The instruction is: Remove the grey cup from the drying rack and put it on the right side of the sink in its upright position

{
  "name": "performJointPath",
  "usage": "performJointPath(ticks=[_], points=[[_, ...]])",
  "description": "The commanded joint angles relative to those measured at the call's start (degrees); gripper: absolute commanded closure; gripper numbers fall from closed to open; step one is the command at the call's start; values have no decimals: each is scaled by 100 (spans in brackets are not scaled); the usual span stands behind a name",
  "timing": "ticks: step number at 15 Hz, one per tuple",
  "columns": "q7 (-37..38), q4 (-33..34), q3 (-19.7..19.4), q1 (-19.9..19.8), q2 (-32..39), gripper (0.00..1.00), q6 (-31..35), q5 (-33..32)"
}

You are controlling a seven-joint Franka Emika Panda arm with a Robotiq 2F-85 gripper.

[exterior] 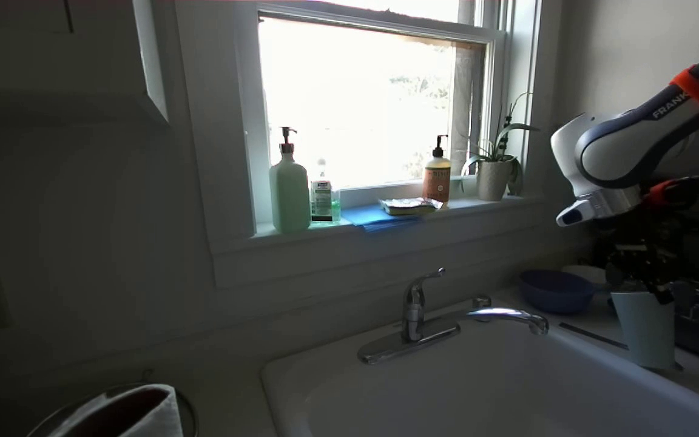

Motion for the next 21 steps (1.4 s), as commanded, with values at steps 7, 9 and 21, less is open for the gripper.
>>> performJointPath(ticks=[7, 9, 21], points=[[1905, -1305, -29, 376, -673, 99, 1330, -1169], [2275, -1460, -29, 412, -751, 80, 1526, -1380], [2234, -1871, -230, 338, -1670, 1, 2216, -1216]])
